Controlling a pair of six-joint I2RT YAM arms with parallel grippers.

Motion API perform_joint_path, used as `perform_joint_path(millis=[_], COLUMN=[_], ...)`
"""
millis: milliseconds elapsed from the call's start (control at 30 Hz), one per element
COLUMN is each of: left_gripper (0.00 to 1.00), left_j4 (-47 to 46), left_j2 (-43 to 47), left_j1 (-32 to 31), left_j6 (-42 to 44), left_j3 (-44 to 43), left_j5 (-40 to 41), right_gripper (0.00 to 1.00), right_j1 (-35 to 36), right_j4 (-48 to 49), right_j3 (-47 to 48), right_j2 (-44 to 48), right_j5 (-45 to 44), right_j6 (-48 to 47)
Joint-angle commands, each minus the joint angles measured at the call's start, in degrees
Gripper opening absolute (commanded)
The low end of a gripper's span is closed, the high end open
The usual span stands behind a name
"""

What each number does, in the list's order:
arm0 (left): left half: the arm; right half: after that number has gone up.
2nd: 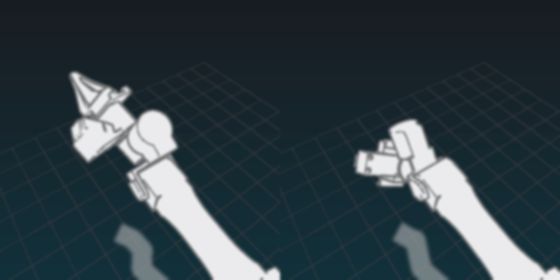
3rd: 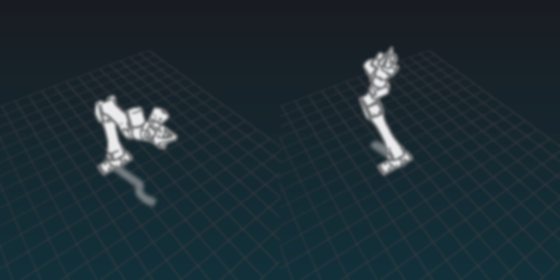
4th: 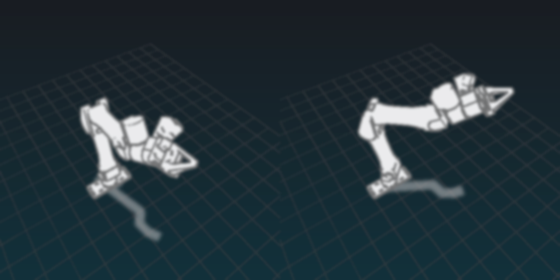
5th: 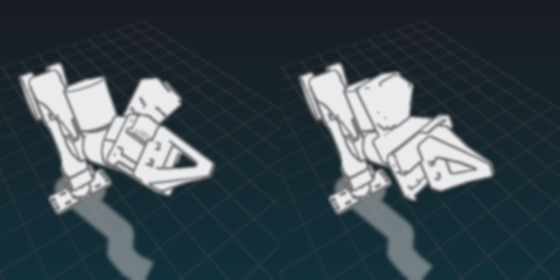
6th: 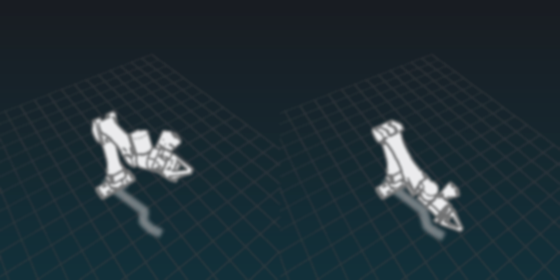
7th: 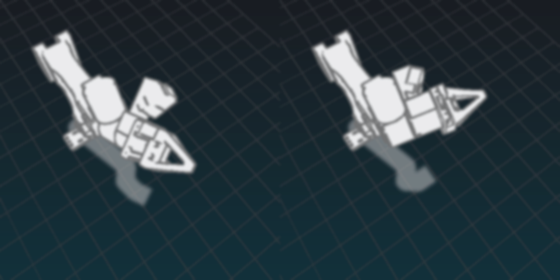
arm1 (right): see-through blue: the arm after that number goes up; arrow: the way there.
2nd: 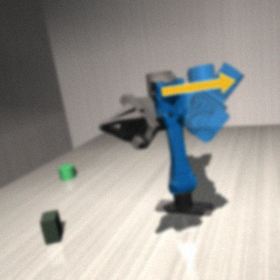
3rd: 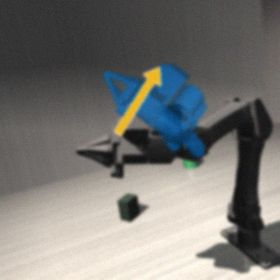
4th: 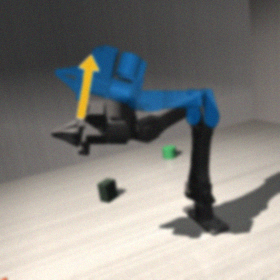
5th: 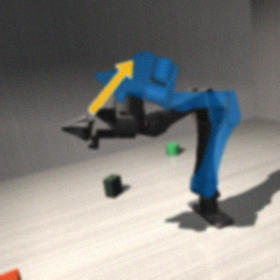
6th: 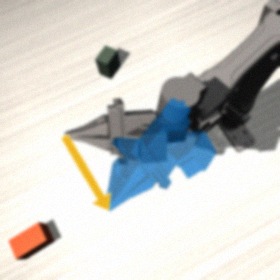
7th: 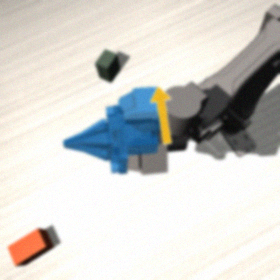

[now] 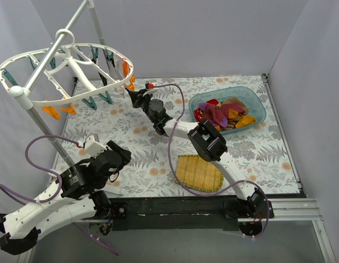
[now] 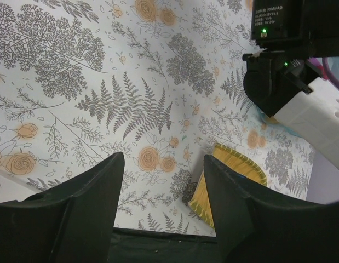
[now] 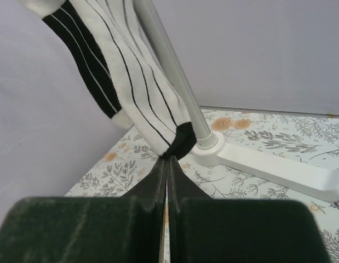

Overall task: Remove the socks clipped to the hanger
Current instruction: Remove the sock from the hanger.

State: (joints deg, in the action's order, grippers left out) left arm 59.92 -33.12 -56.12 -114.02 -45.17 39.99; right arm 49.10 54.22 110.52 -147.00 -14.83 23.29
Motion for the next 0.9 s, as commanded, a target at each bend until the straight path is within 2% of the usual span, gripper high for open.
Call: perform_joint_path(millis=[0, 400, 867], left_gripper=[0.59, 0.59, 0.59], left_j4=[-0.9, -3.1, -5.5], left_j2=[1.7, 4.6, 8.2], left_j1=[-0.1, -0.1, -0.1], left_j6=[0.3, 2.5, 5.6], left_j3=[-0.4, 0.9, 0.8], left_j5=[2.1, 3.1, 4.5], right_gripper=[0.01, 0.01, 0.01], right_j1=[0.1, 2.8, 6.9], right_j4=[10.7, 16.0, 17.1], right_j3=[-7.4, -26.5, -42.2], right_j2=[11.5, 26.2, 41.2], right_j5=[0.1, 0.0, -2.4], right_j6=[-3.2, -8.9, -16.2])
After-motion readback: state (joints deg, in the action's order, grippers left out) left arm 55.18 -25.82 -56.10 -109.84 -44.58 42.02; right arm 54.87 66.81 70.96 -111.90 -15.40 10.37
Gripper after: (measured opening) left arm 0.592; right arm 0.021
